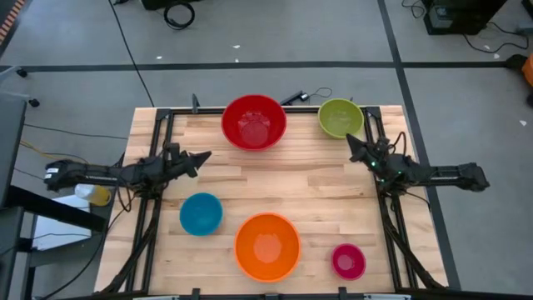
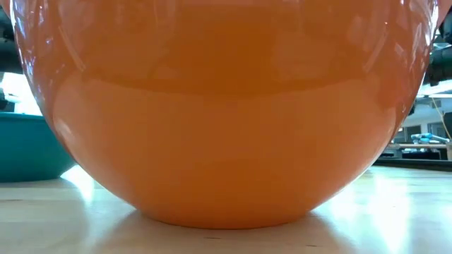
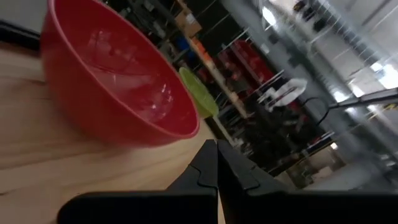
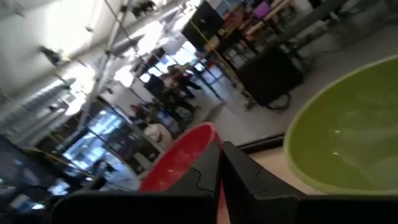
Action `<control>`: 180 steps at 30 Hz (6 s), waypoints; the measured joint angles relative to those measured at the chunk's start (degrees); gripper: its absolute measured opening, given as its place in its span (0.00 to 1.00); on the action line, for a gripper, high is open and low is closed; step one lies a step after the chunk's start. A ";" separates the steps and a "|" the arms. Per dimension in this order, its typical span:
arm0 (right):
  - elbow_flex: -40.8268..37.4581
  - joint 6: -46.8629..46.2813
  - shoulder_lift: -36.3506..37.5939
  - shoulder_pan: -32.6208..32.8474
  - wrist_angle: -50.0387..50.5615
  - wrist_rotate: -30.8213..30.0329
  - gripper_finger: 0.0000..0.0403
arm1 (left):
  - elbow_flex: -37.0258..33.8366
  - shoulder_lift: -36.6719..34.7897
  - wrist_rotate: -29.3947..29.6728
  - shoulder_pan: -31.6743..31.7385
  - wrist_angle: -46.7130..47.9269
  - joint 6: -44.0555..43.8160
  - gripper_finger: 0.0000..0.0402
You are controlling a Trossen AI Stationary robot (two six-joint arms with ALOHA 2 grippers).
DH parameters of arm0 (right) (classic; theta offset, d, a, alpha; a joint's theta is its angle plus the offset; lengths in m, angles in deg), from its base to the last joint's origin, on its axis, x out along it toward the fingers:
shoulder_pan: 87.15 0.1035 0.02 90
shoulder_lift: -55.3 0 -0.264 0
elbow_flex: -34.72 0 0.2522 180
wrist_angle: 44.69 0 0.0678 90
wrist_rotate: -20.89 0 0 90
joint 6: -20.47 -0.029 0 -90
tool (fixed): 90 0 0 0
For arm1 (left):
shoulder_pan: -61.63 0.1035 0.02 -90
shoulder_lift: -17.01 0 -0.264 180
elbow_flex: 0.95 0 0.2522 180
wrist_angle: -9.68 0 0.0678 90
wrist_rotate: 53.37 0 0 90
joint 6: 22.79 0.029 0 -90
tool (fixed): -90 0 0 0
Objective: Nest bowls inside each other
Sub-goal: Stack the orange bowl on the red bowl, then stack the green bowl on the orange bowl
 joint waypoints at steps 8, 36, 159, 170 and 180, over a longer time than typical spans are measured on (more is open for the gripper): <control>6.96 -4.60 -14.69 -8.03 -3.31 12.43 0.01 | 7.40 4.37 -7.23 2.55 11.85 0.34 0.04; 53.44 0.10 -79.75 2.60 8.45 64.72 0.39 | 18.97 8.19 -17.80 14.43 31.02 24.58 0.27; 83.31 28.24 -88.96 -62.03 67.69 37.76 0.51 | 18.95 8.15 -4.40 14.43 31.24 13.87 0.27; 77.26 29.98 -88.95 -64.14 64.25 35.62 0.47 | 18.95 8.15 -4.38 14.43 31.33 13.63 0.27; 70.90 42.93 -89.01 -64.23 54.29 36.41 0.39 | 18.95 8.15 -3.74 14.43 31.33 13.89 0.27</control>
